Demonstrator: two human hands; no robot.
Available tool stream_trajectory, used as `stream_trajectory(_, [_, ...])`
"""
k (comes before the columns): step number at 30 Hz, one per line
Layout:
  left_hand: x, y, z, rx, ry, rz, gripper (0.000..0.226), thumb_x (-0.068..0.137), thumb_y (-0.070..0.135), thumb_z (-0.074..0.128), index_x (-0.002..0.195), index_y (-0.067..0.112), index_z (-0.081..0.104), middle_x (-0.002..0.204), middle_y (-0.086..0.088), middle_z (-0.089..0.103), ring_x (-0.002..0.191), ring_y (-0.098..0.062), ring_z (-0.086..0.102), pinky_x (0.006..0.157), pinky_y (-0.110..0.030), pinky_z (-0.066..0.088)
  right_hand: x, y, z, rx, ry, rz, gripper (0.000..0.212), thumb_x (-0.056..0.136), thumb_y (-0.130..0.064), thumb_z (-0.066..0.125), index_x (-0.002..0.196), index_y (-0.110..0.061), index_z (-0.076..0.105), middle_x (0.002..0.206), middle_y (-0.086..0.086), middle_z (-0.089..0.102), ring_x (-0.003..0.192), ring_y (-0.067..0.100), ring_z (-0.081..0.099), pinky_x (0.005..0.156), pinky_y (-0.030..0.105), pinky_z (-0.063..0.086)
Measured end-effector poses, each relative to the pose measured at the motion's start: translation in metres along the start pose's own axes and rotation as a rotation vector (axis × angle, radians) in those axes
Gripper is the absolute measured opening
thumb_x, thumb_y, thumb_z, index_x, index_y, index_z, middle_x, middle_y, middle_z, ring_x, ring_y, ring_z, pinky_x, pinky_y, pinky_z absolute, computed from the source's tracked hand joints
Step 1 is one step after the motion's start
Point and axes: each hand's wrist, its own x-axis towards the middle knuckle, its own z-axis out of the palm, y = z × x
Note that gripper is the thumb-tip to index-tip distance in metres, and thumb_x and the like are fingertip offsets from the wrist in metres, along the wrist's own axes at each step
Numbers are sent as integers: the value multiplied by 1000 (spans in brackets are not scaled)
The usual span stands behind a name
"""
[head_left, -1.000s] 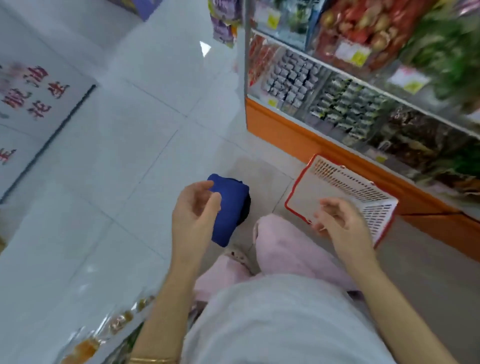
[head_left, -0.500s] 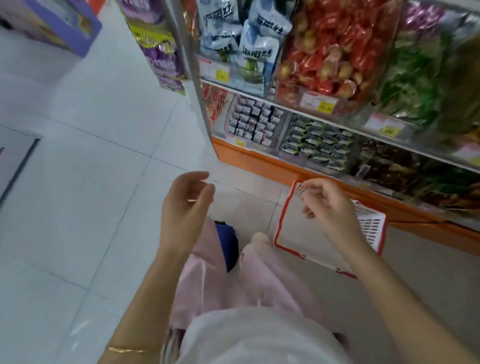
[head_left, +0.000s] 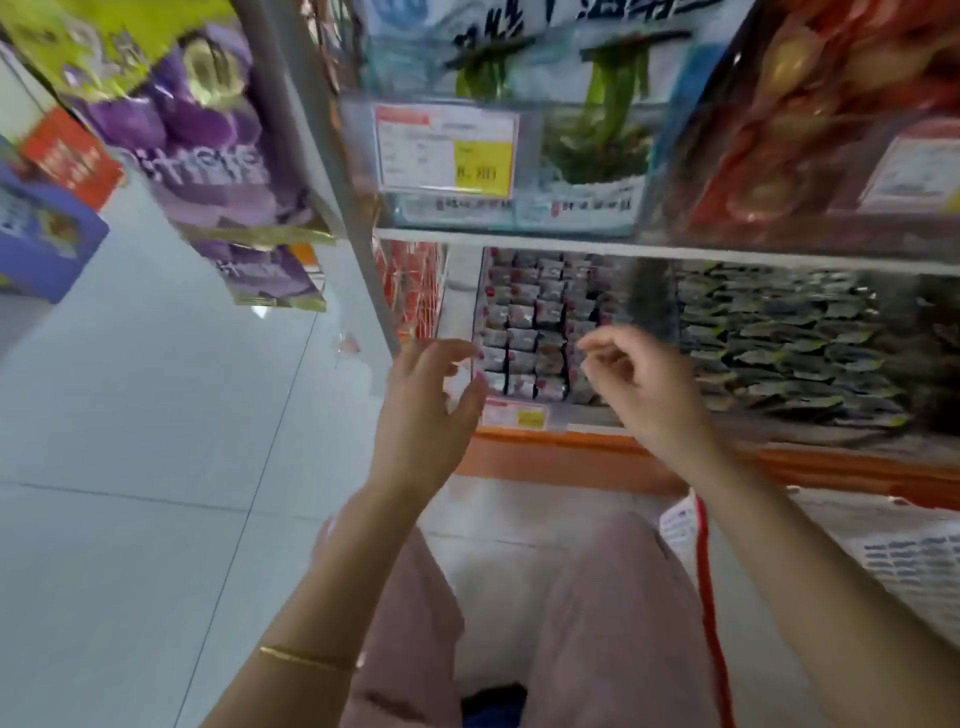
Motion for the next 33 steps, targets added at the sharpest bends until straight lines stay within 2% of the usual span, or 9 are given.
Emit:
stream_trajectory(4, [29, -62, 39, 2, 109, 275, 26, 88, 19, 60, 114, 17, 57, 111, 7, 47, 105, -20, 51, 84, -35, 51, 32, 30, 61, -125, 106, -232, 17, 89, -11, 62, 104, -10, 67, 93, -3, 66, 83, 10, 61, 71, 19, 47])
stream_trajectory(8, [38, -99, 54, -15, 198, 428, 25, 88, 23, 57, 112, 16, 56, 109, 11, 44, 105, -9, 46, 83, -22, 46, 38, 42, 97, -368, 240, -433, 10, 84, -16, 66, 93, -15, 71, 90, 0, 68, 85, 8, 51, 78, 28, 40])
stream_trajectory(13, [29, -108, 48, 10, 154, 481, 27, 89, 16, 59, 116, 16, 57, 111, 10, 43, 99, -4, 44, 77, -1, 37, 31, 37, 114, -568, 245, -403, 20, 88, -36, 59, 100, -26, 70, 101, -7, 66, 101, 18, 47, 84, 35, 35])
stream_trajectory(16, [28, -107, 41, 5, 114, 472, 29, 89, 16, 58, 118, 16, 57, 112, 9, 41, 94, -4, 47, 77, -3, 37, 33, 33, 120, -661, 225, -361, 26, 87, -40, 59, 107, -26, 68, 107, -4, 64, 106, 20, 44, 85, 35, 33])
stream_trajectory(19, [29, -102, 32, 18, 88, 496, 30, 89, 17, 58, 120, 17, 57, 113, 7, 43, 92, -5, 50, 79, -12, 37, 37, 28, 122, -678, 218, -338, 19, 85, -38, 62, 99, -27, 69, 105, -7, 64, 105, 18, 43, 82, 33, 29])
stream_trajectory(23, [28, -104, 28, 3, 90, 484, 31, 91, 18, 56, 122, 16, 56, 120, 2, 48, 88, -2, 51, 77, -9, 37, 39, 19, 118, -547, 239, -329, 6, 85, -25, 65, 86, -21, 69, 89, -9, 60, 93, 13, 47, 81, 32, 36])
stream_trajectory(27, [28, -100, 31, -24, 78, 502, 39, 91, 25, 58, 128, 17, 52, 119, 2, 46, 84, 3, 51, 70, 3, 37, 30, 11, 100, -195, 366, -350, 5, 87, -13, 62, 84, -13, 66, 82, -7, 58, 78, 7, 53, 73, 21, 43])
stream_trajectory(30, [29, -94, 35, -48, 58, 513, 49, 88, 34, 60, 132, 19, 49, 117, 4, 43, 89, 1, 52, 79, -8, 41, 18, 8, 90, 88, 467, -412, 10, 88, -7, 60, 83, -16, 61, 77, -12, 57, 68, -5, 54, 64, 7, 42])
stream_trajectory(33, [30, -90, 43, -23, -4, 495, 53, 84, 41, 60, 131, 17, 51, 116, 2, 40, 102, -10, 47, 89, -23, 42, 10, 10, 83, 311, 462, -437, 15, 91, -7, 56, 83, -20, 59, 75, -6, 59, 60, 0, 58, 53, 14, 48])
